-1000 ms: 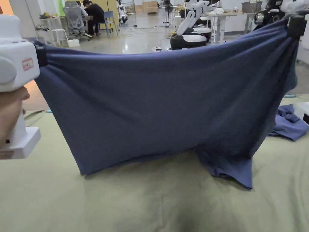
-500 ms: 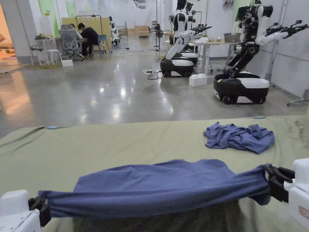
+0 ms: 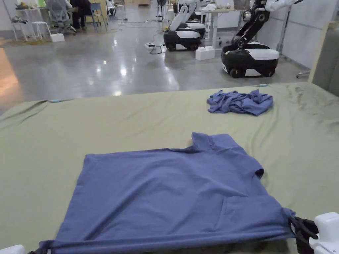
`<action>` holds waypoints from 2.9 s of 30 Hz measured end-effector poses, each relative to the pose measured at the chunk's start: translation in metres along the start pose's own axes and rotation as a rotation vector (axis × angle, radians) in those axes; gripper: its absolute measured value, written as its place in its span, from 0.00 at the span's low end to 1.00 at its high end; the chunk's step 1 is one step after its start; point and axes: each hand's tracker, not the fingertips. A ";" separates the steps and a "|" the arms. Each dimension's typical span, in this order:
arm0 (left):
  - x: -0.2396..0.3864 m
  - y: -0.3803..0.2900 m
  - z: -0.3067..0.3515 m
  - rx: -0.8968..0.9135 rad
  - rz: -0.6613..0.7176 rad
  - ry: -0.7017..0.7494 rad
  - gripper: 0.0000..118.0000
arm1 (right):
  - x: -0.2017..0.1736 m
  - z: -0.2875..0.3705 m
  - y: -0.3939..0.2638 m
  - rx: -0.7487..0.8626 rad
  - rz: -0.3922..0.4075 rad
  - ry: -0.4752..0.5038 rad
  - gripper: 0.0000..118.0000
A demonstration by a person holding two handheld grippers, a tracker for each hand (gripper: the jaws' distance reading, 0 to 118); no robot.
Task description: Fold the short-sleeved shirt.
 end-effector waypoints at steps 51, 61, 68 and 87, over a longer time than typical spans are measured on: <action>0.021 -0.007 0.022 -0.113 -0.211 -0.073 0.04 | -0.040 0.054 -0.004 0.044 -0.054 -0.054 0.03; 0.030 0.011 0.041 -0.080 -0.165 -0.091 0.04 | -0.005 0.009 -0.012 -0.096 -0.077 -0.124 1.00; 0.053 0.017 0.046 -0.089 -0.229 -0.081 0.04 | 0.001 -0.020 -0.010 -0.216 -0.085 -0.077 0.07; 0.035 0.156 -0.056 -0.211 -0.134 -0.143 0.04 | 0.044 -0.104 0.137 -0.341 -0.037 0.056 0.07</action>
